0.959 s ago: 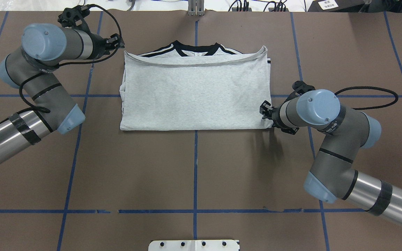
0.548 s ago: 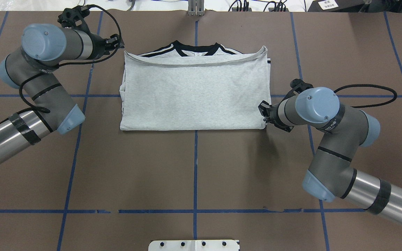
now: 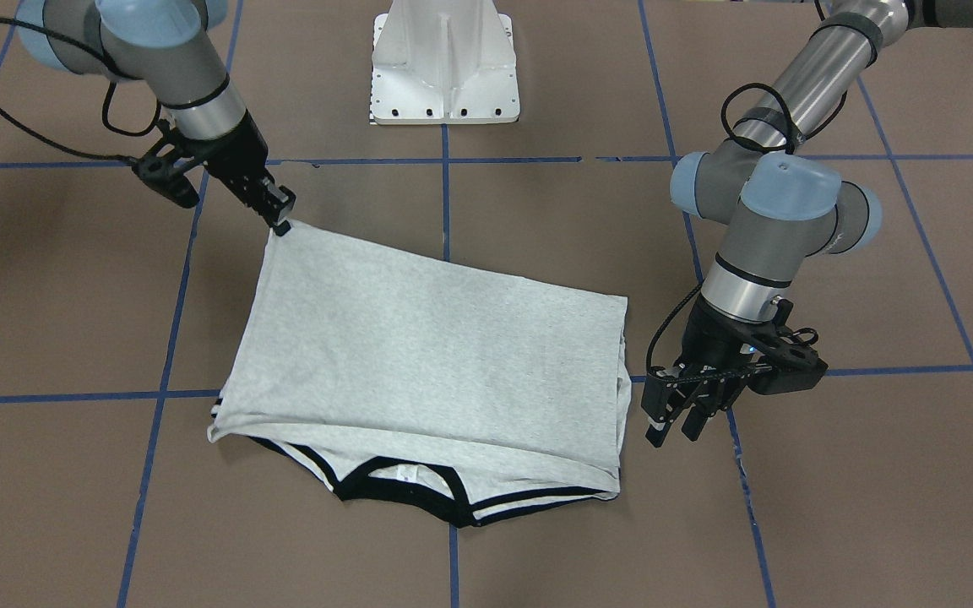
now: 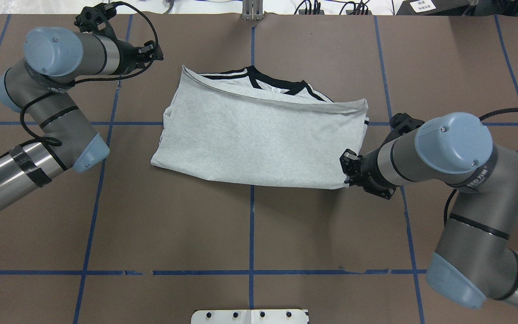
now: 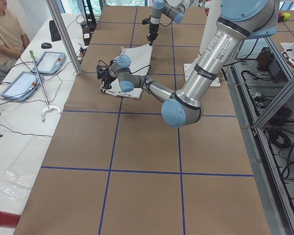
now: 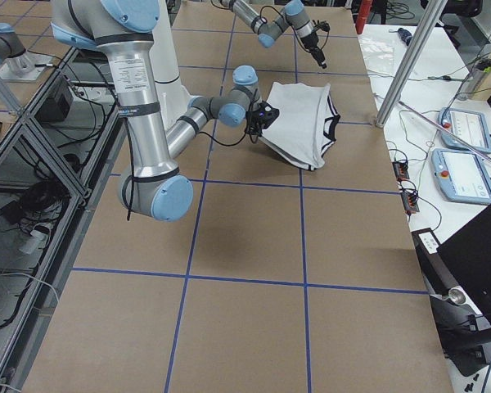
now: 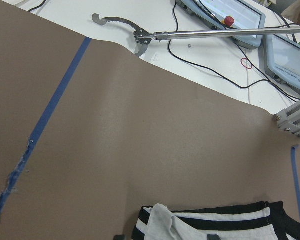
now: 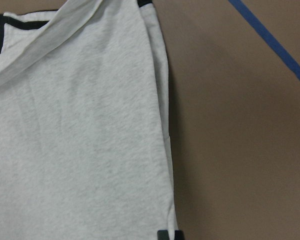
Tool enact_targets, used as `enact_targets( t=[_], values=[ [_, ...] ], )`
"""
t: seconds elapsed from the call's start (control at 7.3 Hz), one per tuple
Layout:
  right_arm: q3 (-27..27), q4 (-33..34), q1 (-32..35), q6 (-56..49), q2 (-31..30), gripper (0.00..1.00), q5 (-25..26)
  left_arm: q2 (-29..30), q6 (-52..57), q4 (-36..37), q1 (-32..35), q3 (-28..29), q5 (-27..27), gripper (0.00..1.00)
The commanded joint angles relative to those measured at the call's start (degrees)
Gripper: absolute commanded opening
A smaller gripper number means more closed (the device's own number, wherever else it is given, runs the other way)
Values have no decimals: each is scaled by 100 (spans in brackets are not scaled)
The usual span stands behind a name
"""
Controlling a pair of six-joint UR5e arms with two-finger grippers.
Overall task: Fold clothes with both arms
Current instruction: 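Drag the folded shirt toward the robot with the right gripper while the left gripper lowers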
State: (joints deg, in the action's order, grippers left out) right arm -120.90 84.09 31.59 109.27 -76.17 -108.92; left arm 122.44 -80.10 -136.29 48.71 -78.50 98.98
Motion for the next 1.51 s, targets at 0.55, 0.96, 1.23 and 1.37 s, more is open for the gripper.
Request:
enact_targets(
  t=[0.55,0.96,1.23,1.37],
  values=[
    [-1628,2137,-1206,174,-249,93,-1659,-1010,-1145,103,-150,-1849,1317,62],
    [-1709,2165,-221,104,-126,100,-1650,-1636,-2270,749,-1098,-2985,1273,69],
    [-1342,2130,599,-411,398,100,-1179,-1601,-2868,1471,-1878,-2995,470,71],
    [-1114,2121,794,-885,445,100,-923,-1601,-2923,1700,-2117,-2969,413,71]
  ],
)
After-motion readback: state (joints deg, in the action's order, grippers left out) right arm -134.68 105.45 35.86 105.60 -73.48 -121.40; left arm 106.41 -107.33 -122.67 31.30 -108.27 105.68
